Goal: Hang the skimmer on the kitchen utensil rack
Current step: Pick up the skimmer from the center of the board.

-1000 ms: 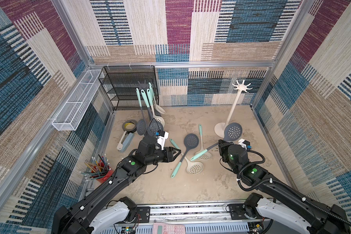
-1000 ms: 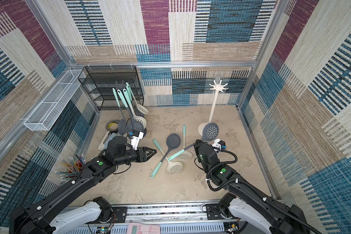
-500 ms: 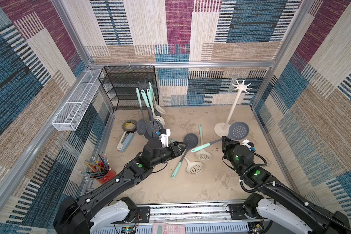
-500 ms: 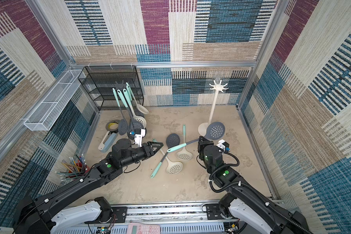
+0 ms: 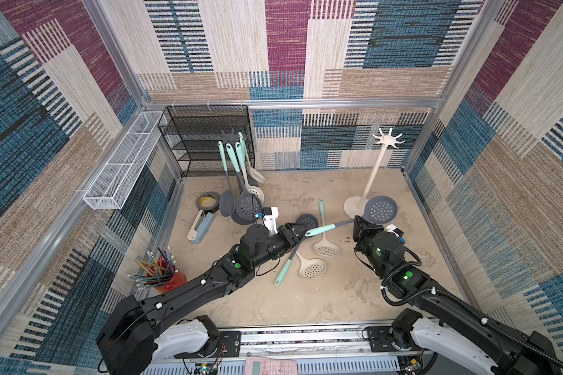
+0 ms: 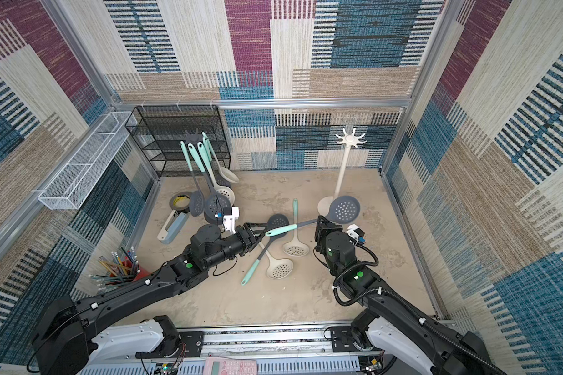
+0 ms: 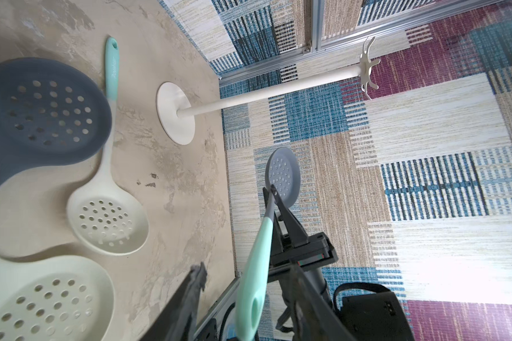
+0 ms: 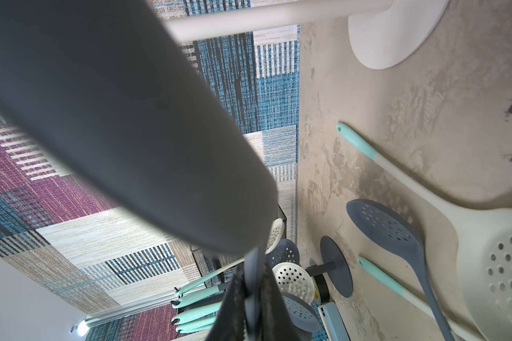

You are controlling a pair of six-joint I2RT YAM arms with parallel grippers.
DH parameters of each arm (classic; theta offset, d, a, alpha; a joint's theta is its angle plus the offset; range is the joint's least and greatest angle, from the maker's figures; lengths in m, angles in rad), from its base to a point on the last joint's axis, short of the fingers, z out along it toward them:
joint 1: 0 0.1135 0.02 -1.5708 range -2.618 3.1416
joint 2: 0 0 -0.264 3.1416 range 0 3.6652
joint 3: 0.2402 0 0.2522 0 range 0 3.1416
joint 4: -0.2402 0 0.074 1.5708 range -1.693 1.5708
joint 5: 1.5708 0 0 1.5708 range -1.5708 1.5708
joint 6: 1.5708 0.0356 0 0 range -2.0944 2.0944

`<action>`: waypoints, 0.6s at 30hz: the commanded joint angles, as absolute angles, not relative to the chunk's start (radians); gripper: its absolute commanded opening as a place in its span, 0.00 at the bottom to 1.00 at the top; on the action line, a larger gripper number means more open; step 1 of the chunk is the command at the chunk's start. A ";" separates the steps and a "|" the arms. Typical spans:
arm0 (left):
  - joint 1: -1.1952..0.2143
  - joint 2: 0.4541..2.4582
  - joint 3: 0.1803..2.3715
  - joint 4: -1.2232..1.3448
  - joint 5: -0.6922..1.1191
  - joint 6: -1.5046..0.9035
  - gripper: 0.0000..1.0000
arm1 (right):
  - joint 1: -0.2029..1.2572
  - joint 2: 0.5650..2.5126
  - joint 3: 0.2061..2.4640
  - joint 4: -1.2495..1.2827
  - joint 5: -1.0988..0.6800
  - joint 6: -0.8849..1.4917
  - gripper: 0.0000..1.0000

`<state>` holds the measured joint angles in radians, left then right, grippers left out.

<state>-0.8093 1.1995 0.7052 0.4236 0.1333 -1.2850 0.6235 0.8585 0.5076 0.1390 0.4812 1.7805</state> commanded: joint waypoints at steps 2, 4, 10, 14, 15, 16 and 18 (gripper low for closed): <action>-0.823 1.250 0.720 0.560 0.105 -1.358 0.50 | 0.618 0.870 0.507 0.192 0.496 1.812 0.12; -0.835 1.274 0.721 0.595 0.095 -1.369 0.47 | 0.617 0.878 0.507 0.198 0.493 1.815 0.12; -0.852 1.328 0.701 0.745 0.056 -1.390 0.36 | 0.615 0.912 0.511 0.215 0.472 1.825 0.12; -0.853 1.354 0.708 0.788 0.056 -1.383 0.23 | 0.614 0.930 0.511 0.222 0.461 1.829 0.12; -0.854 1.357 0.711 0.791 0.053 -1.378 0.20 | 0.614 0.934 0.511 0.222 0.458 1.830 0.12; -0.854 1.361 0.712 0.797 0.053 -1.372 0.17 | 0.613 0.935 0.511 0.222 0.455 1.830 0.12; -0.854 1.362 0.710 0.795 0.047 -1.367 0.11 | 0.614 0.935 0.512 0.215 0.454 1.830 0.13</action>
<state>-0.8539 1.3598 0.7044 0.7082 0.0563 -1.3724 0.6136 0.9340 0.5072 0.1959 0.4736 1.8343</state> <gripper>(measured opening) 0.140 0.126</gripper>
